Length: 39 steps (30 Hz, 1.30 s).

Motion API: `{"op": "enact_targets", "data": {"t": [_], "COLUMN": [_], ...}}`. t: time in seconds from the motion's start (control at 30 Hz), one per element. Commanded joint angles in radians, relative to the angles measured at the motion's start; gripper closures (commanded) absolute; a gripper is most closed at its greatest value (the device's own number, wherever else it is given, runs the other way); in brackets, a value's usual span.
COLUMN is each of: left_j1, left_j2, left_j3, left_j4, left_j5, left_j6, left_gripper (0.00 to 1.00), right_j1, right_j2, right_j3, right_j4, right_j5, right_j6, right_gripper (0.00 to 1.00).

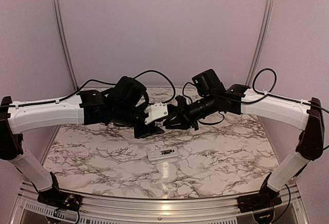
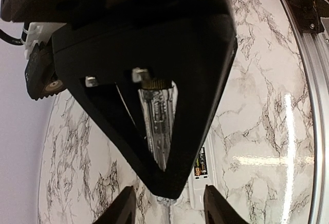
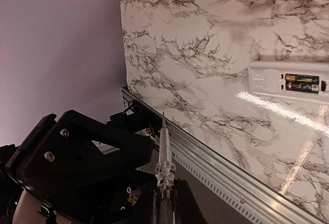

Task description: Unload the batteries from the remote control

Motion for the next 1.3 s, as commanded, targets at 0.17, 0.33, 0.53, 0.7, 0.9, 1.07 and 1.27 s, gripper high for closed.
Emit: {"op": "enact_targets", "data": {"t": [0.17, 0.33, 0.53, 0.7, 0.9, 1.07, 1.27], "left_j1": [-0.006, -0.004, 0.069, 0.111, 0.119, 0.118, 0.117], "left_j2": [-0.159, -0.234, -0.252, -0.199, -0.169, -0.093, 0.020], "left_j3": [-0.118, -0.193, -0.220, -0.212, -0.315, -0.322, -0.273], "left_j4": [0.156, 0.203, 0.126, 0.000, 0.047, 0.012, -0.034], "left_j5": [-0.120, -0.247, -0.366, -0.163, 0.034, 0.081, 0.085], "left_j6": [-0.131, -0.331, -0.652, -0.809, -0.971, -1.028, -1.076], "left_gripper": [0.01, 0.01, 0.01, 0.02, 0.06, 0.15, 0.19], "right_j1": [0.010, 0.010, 0.011, 0.011, 0.014, 0.022, 0.027], "right_j2": [-0.050, -0.066, -0.063, -0.062, -0.038, -0.007, 0.047], "right_j3": [0.090, 0.134, 0.151, 0.141, 0.137, 0.137, 0.155], "right_j4": [-0.181, -0.303, -0.418, -0.457, -0.481, -0.499, -0.515], "right_j5": [0.095, 0.185, 0.286, 0.336, 0.369, 0.367, 0.378], "right_j6": [-0.187, -0.298, -0.396, -0.429, -0.472, -0.511, -0.521], "right_gripper": [1.00, 1.00, 1.00, 1.00, 1.00, 1.00, 1.00]}}
